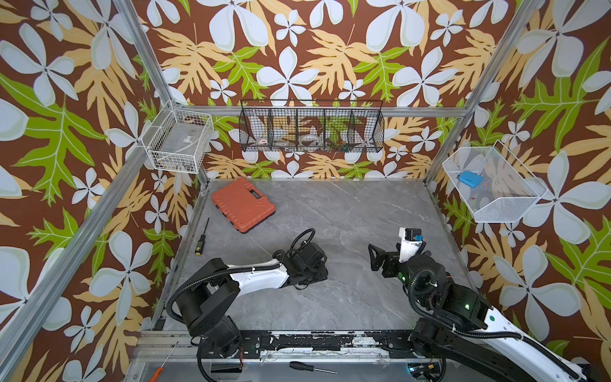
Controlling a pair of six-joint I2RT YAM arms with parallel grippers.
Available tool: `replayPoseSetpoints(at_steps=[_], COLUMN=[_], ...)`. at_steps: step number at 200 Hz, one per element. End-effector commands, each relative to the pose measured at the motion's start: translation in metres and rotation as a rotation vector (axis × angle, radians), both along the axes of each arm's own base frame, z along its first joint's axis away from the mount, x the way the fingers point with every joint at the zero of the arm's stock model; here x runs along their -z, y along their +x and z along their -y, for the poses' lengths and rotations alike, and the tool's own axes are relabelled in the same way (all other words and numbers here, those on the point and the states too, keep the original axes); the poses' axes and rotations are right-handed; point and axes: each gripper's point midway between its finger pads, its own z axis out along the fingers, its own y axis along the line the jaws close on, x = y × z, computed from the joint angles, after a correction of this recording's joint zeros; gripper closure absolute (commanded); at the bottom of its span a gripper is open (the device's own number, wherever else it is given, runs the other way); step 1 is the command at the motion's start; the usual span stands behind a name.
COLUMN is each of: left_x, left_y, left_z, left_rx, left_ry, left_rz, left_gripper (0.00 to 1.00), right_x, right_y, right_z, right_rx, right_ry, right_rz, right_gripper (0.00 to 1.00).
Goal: Insert wireless bluetooth earbuds into charging case
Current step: Place the charging case at the center of the table, then reset both arms
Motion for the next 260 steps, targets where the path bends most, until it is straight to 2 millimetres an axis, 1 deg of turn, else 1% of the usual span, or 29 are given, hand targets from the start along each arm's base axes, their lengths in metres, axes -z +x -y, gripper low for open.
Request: replayPoseSetpoints(at_steps=[1,3,8,15,19,35,40,47,56,68,79,87,93,94,103,122,128,134,151,161,175,178,188,201,215,229,242,253,260], left_x=[-0.02,-0.024,-0.032,-0.044,-0.053,-0.084,-0.097,-0.112,-0.131,-0.159,-0.18,-0.197,-0.2,-0.203,-0.214,-0.232,-0.23,-0.233,-0.218,-0.203,-0.182,-0.181,-0.171,-0.166,-0.155,-0.147,-0.141,-0.133,-0.13], left_y=[0.002,0.002,0.003,0.005,0.007,0.015,0.019,0.024,0.03,0.037,0.044,0.047,0.05,0.05,0.052,0.045,0.042,0.04,0.039,0.041,0.044,0.044,0.045,0.047,0.05,0.055,0.06,0.061,0.062], left_z=[-0.007,-0.007,-0.007,-0.009,-0.01,-0.021,-0.024,-0.031,-0.042,-0.058,-0.077,-0.092,-0.105,-0.107,-0.129,-0.174,-0.188,-0.199,-0.228,-0.243,-0.262,-0.267,-0.274,-0.281,-0.292,-0.3,-0.307,-0.317,-0.325], left_rx=[0.015,0.015,0.018,0.022,0.023,0.017,0.016,0.008,-0.012,-0.047,-0.101,-0.144,-0.173,-0.181,-0.249,-0.388,-0.419,-0.444,-0.486,-0.518,-0.552,-0.569,-0.57,-0.562,-0.572,-0.586,-0.581,-0.593,-0.63], left_ry=[0.028,0.025,0.018,0.018,0.016,0.05,0.059,0.078,0.103,0.115,0.142,0.137,0.143,0.135,0.118,0.126,0.155,0.17,0.25,0.297,0.353,0.361,0.392,0.457,0.529,0.54,0.57,0.603,0.586], left_rz=[0.042,0.049,0.066,0.092,0.113,0.214,0.258,0.316,0.389,0.497,0.61,0.698,0.74,0.751,0.816,1.011,1.053,1.095,1.104,1.082,1.061,1.062,1.068,1.09,1.071,1.039,1.028,1.016,1.005], left_gripper=[0.45,0.44,0.36,0.31,0.24,0.18,0.08,0.01,0.0,0.0,0.0,0.0,0.0,0.0,0.0,0.0,0.0,0.0,0.0,0.0,0.0,0.0,0.0,0.0,0.0,0.0,0.0,0.0,0.0], right_x=[-0.003,-0.003,-0.002,-0.002,-0.001,0.0,0.001,0.001,0.004,0.011,0.016,0.015,0.013,0.013,0.01,0.006,0.006,0.007,0.01,0.018,0.039,0.043,0.061,0.075,0.079,0.079,0.083,0.087,0.089], right_y=[0.0,0.0,0.0,0.0,0.0,0.0,0.0,0.0,0.002,0.008,0.014,0.018,0.021,0.022,0.027,0.039,0.042,0.045,0.057,0.067,0.08,0.082,0.087,0.091,0.093,0.095,0.094,0.096,0.096], right_z=[0.0,0.0,0.0,0.0,-0.001,-0.01,-0.014,-0.018,-0.019,-0.015,-0.01,-0.009,-0.009,-0.008,-0.004,0.017,0.025,0.031,0.047,0.06,0.086,0.092,0.11,0.121,0.128,0.131,0.139,0.143,0.149], right_rx=[0.006,0.005,0.004,0.005,0.002,-0.042,-0.058,-0.073,-0.071,-0.032,0.012,0.021,0.029,0.033,0.062,0.189,0.23,0.26,0.312,0.352,0.421,0.444,0.5,0.536,0.579,0.6,0.642,0.646,0.659], right_ry=[0.015,0.015,0.013,0.014,0.014,0.035,0.043,0.052,0.042,-0.012,-0.077,-0.116,-0.142,-0.145,-0.185,-0.269,-0.285,-0.292,-0.261,-0.26,-0.294,-0.298,-0.321,-0.371,-0.41,-0.431,-0.464,-0.465,-0.456], right_rz=[0.003,0.003,0.002,0.002,0.002,0.012,0.016,0.018,0.015,0.003,-0.012,-0.005,0.01,0.013,0.047,0.119,0.135,0.149,0.183,0.198,0.181,0.175,0.127,0.093,0.097,0.129,0.14,0.141,0.142], right_gripper=[0.01,0.0,0.01,0.0,0.0,0.01,0.0,0.01,0.01,0.0,0.01,0.01,0.0,0.0,0.0,0.0,0.0,0.0,0.01,0.0,0.0,0.0,0.0,0.0,0.01,0.0,0.0,0.0,0.0])
